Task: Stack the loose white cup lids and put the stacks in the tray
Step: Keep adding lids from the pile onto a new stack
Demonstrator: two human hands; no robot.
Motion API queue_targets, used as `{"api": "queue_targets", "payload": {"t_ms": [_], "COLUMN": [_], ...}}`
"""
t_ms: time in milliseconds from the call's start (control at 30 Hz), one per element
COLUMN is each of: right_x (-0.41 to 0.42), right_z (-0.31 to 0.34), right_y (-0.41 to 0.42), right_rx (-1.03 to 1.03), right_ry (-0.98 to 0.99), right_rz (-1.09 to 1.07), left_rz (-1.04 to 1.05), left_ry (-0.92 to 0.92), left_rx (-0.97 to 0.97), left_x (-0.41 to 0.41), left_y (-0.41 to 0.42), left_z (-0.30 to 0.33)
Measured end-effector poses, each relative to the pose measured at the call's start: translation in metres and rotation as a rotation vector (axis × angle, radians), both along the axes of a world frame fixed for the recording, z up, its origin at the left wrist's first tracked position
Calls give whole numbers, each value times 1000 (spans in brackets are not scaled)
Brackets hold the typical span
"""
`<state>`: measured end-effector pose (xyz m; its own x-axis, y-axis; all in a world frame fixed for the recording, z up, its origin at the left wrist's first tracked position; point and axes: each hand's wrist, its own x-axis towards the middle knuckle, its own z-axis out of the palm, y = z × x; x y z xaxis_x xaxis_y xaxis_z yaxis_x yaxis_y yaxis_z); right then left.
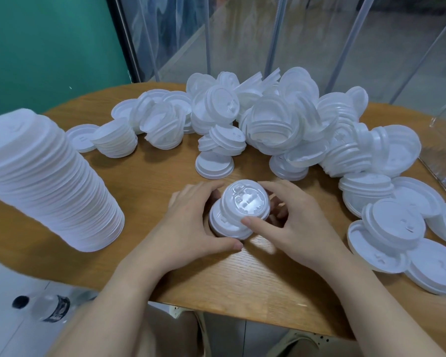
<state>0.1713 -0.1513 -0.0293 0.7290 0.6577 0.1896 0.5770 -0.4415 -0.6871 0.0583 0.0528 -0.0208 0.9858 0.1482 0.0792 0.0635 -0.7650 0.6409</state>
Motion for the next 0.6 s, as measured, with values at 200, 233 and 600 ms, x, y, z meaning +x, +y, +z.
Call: {"api": "queue_targets", "payload": {"t_ms": [200,233,600], "right_x": [-3,-4,-5], "right_z": [3,3,1], "right_y": [5,6,7], "right_rx": [26,32,26], "right_ry": [-1,0,32], "right_rz": [60,66,104], "left_rz": [16,18,75], "left_ry": [32,32,36], "left_rx": [-67,-69,-68], "left_x": [-1,-1,-2], "left_y": [6,6,-1], "left_z": [-1,-1,-4]}}
